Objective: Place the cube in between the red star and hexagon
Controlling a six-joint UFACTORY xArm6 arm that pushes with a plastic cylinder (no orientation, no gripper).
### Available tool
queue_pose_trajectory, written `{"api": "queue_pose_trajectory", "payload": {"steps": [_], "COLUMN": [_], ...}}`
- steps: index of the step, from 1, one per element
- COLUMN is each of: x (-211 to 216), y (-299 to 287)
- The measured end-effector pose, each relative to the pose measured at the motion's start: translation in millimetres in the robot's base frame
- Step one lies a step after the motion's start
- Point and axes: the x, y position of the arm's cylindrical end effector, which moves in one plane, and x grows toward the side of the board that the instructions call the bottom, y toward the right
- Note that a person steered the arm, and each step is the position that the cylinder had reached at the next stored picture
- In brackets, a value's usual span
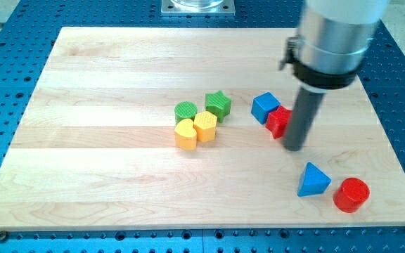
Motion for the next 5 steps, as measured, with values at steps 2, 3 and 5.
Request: {"api": "queue_pose_trajectory", "payload": {"steps": [2, 3, 5], "x": [-56, -66, -66], "y": [53, -22, -46]}}
